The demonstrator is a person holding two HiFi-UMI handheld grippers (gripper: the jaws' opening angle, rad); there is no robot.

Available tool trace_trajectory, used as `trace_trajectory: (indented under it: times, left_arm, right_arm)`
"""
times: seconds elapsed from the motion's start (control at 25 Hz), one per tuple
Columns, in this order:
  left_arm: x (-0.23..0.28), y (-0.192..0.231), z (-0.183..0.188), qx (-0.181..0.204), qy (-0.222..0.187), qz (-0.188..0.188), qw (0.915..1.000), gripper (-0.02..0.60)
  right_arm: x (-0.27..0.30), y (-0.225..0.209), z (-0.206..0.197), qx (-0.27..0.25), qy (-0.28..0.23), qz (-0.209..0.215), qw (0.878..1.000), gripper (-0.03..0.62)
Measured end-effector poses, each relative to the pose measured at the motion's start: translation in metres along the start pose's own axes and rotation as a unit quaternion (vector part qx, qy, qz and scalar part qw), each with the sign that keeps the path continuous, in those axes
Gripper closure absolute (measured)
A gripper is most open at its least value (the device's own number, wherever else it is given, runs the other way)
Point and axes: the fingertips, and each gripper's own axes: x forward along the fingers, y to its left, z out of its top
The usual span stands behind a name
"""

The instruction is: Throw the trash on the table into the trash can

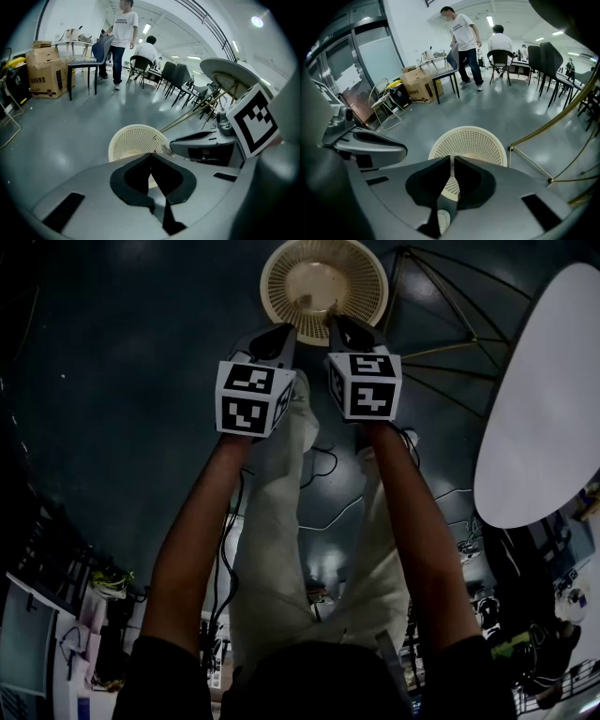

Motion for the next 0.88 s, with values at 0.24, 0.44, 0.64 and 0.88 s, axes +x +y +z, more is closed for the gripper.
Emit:
trace_trajectory:
  times: [0.24,0.44,0.64,0.88]
  left_arm:
    - [-0.001,0.002,-0.004,-0.001,0.002,-0.001,1.0000,0.566]
    - [-0.005,0.004,-0.004,0.000,0.003,-0.002,1.0000,0.566]
    - [-0.012,0.000,0.000,-0.002,0.000,0.000,1.0000,0.566]
    - [-0.026,-0.012,0.010,0.004,-0.004,-0.001,1.0000,0.566]
  right_arm:
    - [0.002,-0.001,-0.002,0.011,0.001,-0.005,1.000,0.482]
    - [0.000,0.001,-0.002,0.012,0.004,-0.008,1.000,0.482]
    - [-0.012,0.002,0.007,0.005,-0.005,-0.011,1.000,0.541]
    - [-0.036,0.011,0.017,-0.004,-0.012,0.003,1.000,0.571]
